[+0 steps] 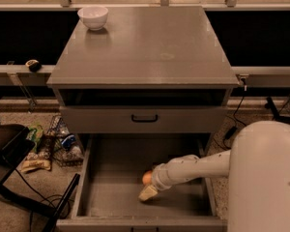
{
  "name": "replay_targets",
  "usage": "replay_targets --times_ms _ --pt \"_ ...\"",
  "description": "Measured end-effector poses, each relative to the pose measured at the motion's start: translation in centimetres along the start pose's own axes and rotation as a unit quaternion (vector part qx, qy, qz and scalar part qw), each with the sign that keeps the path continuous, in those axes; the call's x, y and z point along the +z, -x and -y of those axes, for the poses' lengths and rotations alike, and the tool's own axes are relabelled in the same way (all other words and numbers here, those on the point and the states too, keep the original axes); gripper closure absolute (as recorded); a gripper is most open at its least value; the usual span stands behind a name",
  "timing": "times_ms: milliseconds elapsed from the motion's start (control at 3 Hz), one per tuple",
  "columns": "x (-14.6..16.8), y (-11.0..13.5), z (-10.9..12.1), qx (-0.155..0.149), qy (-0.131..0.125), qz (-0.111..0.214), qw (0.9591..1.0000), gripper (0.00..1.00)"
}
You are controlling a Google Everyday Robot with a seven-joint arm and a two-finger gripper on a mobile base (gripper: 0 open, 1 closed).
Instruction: Pick orange from middle drawer and place on counter
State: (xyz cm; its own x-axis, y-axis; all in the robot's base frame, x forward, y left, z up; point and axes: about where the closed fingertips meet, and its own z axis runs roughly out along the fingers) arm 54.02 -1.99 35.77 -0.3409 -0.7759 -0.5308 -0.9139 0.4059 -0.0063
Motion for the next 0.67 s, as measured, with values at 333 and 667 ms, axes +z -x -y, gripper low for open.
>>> replay_targets --times_ms 333,667 --pt "0.1 0.03 0.06 0.001 0.0 0.001 1.0 0.42" --pt "0.1 0.03 0.06 0.001 0.0 0.001 1.0 0.66"
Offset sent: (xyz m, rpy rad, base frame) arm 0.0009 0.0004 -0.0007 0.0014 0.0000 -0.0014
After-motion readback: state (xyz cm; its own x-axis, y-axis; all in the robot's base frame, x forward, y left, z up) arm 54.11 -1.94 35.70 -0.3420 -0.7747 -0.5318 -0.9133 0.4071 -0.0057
